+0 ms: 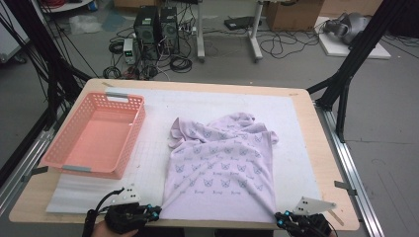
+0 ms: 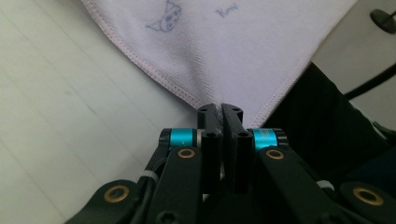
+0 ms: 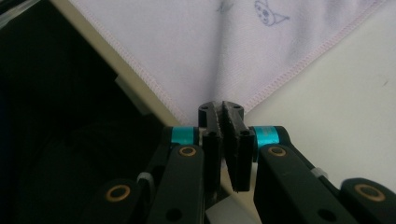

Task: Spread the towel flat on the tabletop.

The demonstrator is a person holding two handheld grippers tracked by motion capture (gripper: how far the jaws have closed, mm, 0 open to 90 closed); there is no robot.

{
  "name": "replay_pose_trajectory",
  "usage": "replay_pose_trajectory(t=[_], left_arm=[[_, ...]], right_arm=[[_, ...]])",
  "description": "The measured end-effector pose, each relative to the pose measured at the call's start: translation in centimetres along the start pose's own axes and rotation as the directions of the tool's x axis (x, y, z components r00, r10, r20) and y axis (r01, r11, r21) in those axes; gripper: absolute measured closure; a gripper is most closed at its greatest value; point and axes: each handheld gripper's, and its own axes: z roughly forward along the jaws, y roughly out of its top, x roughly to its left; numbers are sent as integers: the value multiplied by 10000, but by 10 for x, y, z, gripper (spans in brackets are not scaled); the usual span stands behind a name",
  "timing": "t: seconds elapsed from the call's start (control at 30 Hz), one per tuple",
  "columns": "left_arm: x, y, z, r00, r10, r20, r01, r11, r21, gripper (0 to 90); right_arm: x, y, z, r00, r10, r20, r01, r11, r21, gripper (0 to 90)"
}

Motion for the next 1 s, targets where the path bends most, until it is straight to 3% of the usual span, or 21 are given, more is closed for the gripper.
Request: replay_pose_trajectory(t=[0.17, 0.23, 0.3, 0.37, 0.47, 0.6, 0.8, 0.9, 1.0], left_arm=[[-16, -16, -1, 9976, 440, 535, -484, 9953, 840, 860], [-18, -18, -1, 9969, 503, 602, -556, 9944, 894, 853], [-17, -16, -1, 9972, 327, 667, -367, 9975, 597, 778], [-14, -13, -1, 9982, -17, 597, 1, 9996, 270, 601], [-9, -4, -3, 9987, -258, 438, 281, 9981, -548, 486], [0, 15, -7, 9979, -510, 402, 569, 9851, -1623, 458], [5, 40, -14, 9993, -226, 313, 301, 9642, -2633, 440], [11, 50, -9, 9991, -313, -269, 228, 9618, -2729, 440], [25, 59, 7, 9935, -673, -922, 407, 9635, -2647, 447]], right_arm=[[13, -13, -7, 9993, -68, -375, 84, 9990, 434, 860], [15, -16, -5, 9993, -105, -349, 121, 9988, 474, 859], [16, -14, -4, 9992, -166, -375, 184, 9987, 478, 824], [14, -10, -4, 9999, 31, -103, -28, 9997, 243, 656], [6, -2, -6, 9981, 516, 337, -499, 9975, -498, 611], [-9, 9, 0, 9902, 1029, 944, -934, 9906, -998, 611], [-29, 27, 14, 9777, 1446, 1525, -1246, 9832, -1337, 611], [-41, 33, 26, 9674, 1784, 1797, -1552, 9785, -1356, 595], [-50, 37, 41, 9579, 2041, 2018, -1808, 9752, -1278, 591]])
